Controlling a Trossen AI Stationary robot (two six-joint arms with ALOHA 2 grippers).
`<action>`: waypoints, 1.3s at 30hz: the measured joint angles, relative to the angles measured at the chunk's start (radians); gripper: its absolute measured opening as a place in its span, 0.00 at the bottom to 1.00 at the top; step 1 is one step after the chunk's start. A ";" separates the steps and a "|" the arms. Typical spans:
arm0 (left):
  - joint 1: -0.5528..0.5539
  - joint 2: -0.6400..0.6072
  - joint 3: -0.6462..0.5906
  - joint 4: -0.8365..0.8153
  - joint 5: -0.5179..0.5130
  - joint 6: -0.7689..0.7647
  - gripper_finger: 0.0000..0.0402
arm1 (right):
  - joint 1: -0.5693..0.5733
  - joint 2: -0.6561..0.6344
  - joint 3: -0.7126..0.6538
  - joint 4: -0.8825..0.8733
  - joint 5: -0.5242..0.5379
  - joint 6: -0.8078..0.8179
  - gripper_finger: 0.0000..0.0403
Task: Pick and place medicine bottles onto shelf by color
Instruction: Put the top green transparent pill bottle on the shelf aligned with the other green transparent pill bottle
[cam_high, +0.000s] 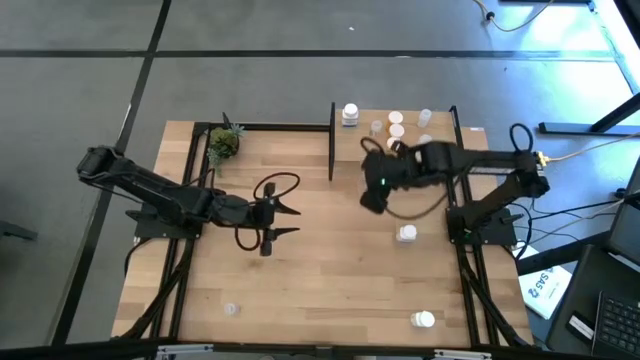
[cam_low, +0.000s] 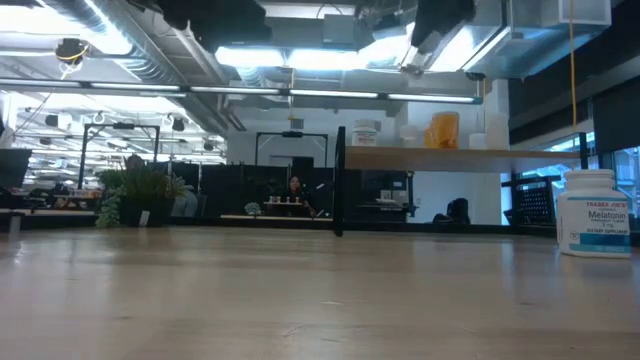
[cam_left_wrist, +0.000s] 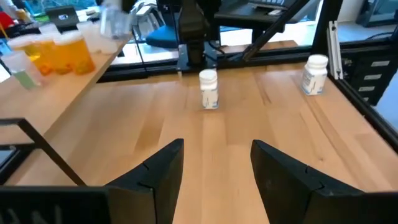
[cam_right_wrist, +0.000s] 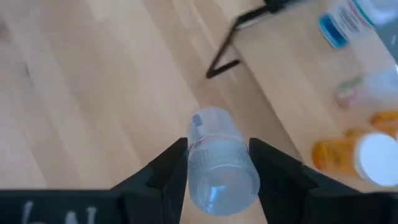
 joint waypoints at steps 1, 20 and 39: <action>0.000 0.000 0.003 0.000 0.000 0.000 0.45 | -0.026 -0.005 0.000 0.000 -0.017 0.023 0.41; 0.000 0.001 0.003 -0.053 0.001 -0.006 0.45 | -0.351 0.009 0.000 0.069 -0.066 0.068 0.41; 0.001 0.001 0.003 -0.052 0.001 -0.011 0.45 | -0.425 0.104 0.000 0.095 -0.022 -0.089 0.41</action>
